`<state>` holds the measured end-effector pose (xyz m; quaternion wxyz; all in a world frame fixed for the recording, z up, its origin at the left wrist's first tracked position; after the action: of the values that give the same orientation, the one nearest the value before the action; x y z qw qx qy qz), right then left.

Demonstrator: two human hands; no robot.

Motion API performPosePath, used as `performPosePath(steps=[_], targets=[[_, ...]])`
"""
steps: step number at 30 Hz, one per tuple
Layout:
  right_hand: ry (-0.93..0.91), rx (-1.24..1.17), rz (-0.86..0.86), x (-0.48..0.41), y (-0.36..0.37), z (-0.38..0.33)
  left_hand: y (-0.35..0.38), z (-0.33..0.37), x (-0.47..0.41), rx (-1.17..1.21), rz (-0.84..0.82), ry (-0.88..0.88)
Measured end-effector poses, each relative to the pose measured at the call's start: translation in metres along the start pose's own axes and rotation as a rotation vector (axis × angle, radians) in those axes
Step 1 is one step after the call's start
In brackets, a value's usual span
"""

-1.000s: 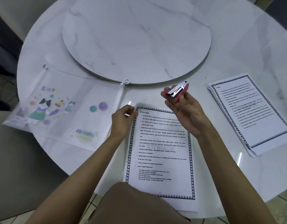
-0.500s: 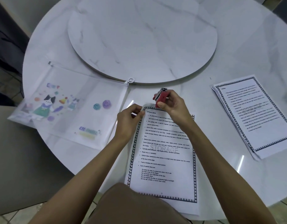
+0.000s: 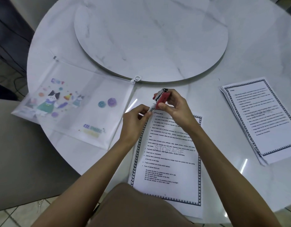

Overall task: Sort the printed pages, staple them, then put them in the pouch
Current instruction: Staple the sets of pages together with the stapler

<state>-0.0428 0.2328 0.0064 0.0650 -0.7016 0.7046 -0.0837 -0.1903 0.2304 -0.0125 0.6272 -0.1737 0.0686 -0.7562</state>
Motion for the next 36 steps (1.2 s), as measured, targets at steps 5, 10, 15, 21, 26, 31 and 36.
performPosePath(steps=[5,10,15,21,26,31,36], targets=[[0.017,-0.023,-0.028,0.000,-0.002,0.002,0.000,0.003,0.003,0.034,-0.012,0.014],[0.051,0.006,-0.079,-0.002,-0.003,0.004,-0.001,0.004,0.004,0.045,-0.016,0.019],[0.033,0.041,-0.084,-0.004,-0.003,0.002,-0.001,0.005,0.005,0.045,-0.009,0.023],[0.074,-0.065,-0.132,-0.010,-0.006,-0.001,-0.001,0.005,0.005,0.012,-0.004,0.037],[0.121,-0.068,-0.237,-0.013,-0.002,-0.001,-0.002,0.006,0.006,0.013,-0.001,0.046],[0.125,-0.053,-0.249,-0.013,0.000,0.001,-0.001,0.005,0.004,0.028,-0.003,0.016],[0.115,-0.041,-0.228,-0.011,0.002,0.002,-0.001,0.002,0.002,0.056,-0.005,-0.009]])
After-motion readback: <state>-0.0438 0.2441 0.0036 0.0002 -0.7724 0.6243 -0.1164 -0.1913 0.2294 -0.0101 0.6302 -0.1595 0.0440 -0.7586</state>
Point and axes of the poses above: each hand's wrist, its own x-axis away from the middle knuckle, its own y-axis out of the palm, z = x × y, the point moved 5 cm from there along -x, towards the middle knuckle, and after that the axes turned 6 degrees about -y, right-handed, at the moved point
